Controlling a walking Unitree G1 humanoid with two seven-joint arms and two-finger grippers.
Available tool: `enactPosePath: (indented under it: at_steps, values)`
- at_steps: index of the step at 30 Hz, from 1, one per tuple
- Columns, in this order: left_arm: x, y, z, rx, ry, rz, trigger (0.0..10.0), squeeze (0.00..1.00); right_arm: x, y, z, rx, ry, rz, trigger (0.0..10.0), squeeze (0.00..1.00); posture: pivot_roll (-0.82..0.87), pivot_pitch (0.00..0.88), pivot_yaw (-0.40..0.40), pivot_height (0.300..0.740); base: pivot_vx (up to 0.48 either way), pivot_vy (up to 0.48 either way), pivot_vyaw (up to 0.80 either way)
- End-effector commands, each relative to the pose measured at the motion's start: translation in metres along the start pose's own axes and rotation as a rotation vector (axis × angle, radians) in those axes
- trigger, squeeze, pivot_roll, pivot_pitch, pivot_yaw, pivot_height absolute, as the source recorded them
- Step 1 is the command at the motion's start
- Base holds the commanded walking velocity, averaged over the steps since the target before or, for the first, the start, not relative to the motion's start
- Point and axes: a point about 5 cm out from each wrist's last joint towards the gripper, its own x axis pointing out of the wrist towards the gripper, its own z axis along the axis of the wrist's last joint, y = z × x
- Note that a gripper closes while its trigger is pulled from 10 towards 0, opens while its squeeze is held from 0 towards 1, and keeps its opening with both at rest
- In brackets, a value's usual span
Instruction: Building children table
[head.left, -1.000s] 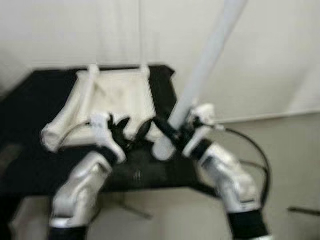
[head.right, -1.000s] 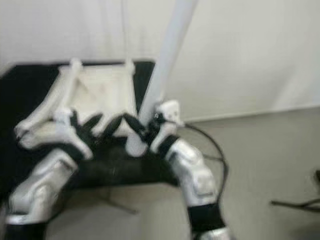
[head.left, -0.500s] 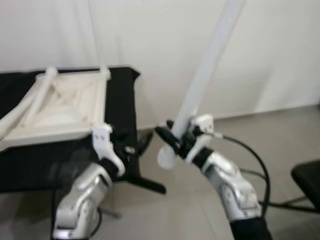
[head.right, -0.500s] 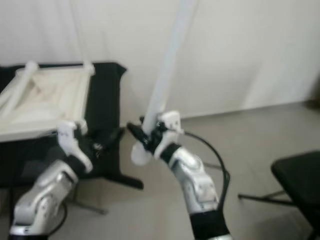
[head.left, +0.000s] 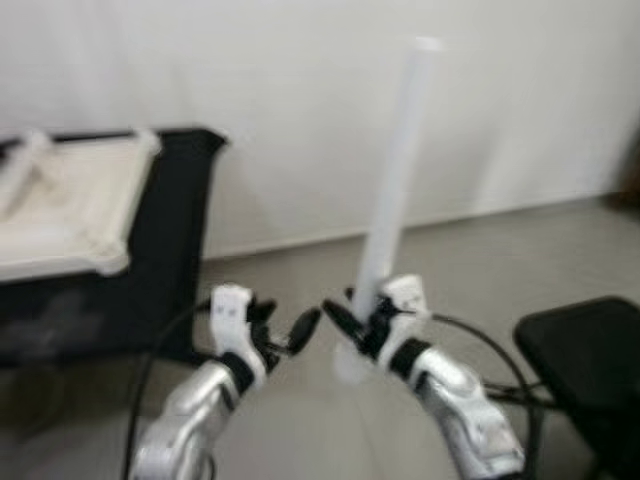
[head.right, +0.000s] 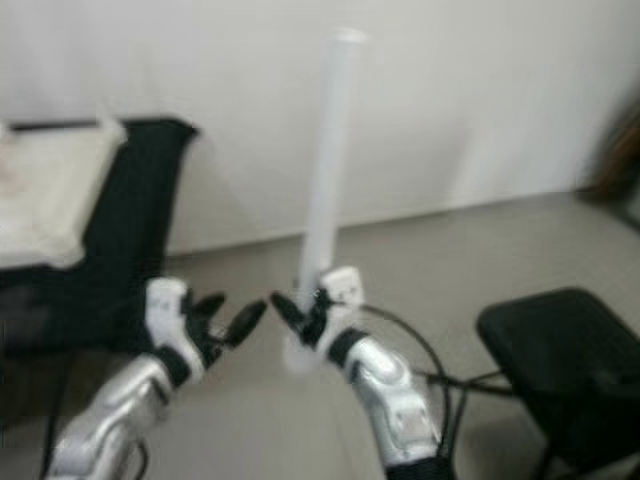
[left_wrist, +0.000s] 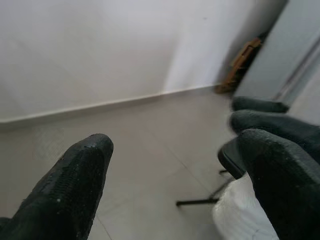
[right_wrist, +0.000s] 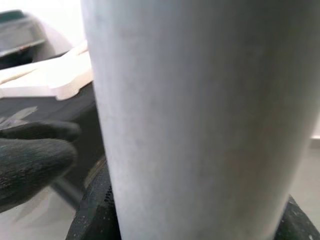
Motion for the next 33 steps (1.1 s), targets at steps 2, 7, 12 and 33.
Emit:
enactPosePath:
  at_steps: [2,7,12,33]
  values:
    - [-0.002,0.009,-0.006,0.006,0.011,0.066,10.0,0.0,-0.001,-0.007,-0.001,0.007,-0.001,-0.023,10.0,0.0,-0.15,0.033,0.021,0.74,0.0,0.0,0.0]
    - [-0.003,0.011,-0.007,0.015,0.014,0.082,10.0,0.0,0.0,-0.011,-0.001,-0.007,-0.006,-0.043,10.0,0.0,-0.15,0.033,0.021,0.74,0.0,0.0,0.0]
    - [-0.003,0.016,-0.009,0.053,0.037,0.106,10.0,0.0,0.002,-0.014,-0.001,-0.031,-0.001,-0.059,10.0,0.0,-0.15,0.039,0.023,0.74,0.0,0.0,0.0]
    - [-0.002,0.021,-0.01,0.047,0.019,0.112,10.0,0.0,0.005,-0.014,-0.002,-0.019,0.0,-0.048,10.0,0.0,-0.15,0.048,0.025,0.74,0.296,0.0,0.0]
